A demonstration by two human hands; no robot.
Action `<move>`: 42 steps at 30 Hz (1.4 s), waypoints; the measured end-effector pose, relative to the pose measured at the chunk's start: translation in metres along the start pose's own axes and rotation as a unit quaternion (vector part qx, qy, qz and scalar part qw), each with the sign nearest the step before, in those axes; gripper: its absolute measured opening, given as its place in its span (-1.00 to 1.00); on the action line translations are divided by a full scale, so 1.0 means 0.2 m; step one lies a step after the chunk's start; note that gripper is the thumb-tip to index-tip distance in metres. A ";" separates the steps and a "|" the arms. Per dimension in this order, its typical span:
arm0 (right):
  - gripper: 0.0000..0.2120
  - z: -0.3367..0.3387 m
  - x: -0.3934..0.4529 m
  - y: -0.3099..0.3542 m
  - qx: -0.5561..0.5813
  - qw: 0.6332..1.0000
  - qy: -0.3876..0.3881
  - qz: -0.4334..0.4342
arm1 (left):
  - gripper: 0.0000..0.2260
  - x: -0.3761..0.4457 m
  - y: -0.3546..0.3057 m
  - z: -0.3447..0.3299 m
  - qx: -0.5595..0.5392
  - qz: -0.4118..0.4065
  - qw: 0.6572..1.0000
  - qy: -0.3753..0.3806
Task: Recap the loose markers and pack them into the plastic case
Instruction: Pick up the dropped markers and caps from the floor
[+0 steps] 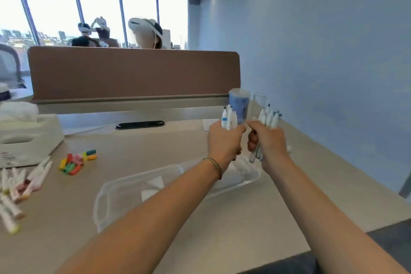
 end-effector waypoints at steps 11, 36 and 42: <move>-0.79 -0.45 0.52 -0.35 -0.007 0.993 0.040 -0.115 | -0.74 0.56 0.35 0.29 0.025 0.092 0.993 -0.067; -0.79 -0.54 0.76 -0.52 -0.197 0.968 0.079 -0.133 | -0.66 0.81 0.55 0.25 0.149 0.142 0.977 -0.056; -0.83 -0.49 0.75 -0.49 -0.255 0.959 0.060 -0.109 | -0.68 0.78 0.51 0.24 0.191 0.125 0.974 -0.010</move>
Point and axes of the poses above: each hand's wrist, its own x-axis towards the middle knuckle, its own z-axis out of the back of the hand, y = z × x, the point moved 2 cm from there along x, towards the middle knuckle, and after that the axes turned 7 degrees about -x, right-handed, at the moved point
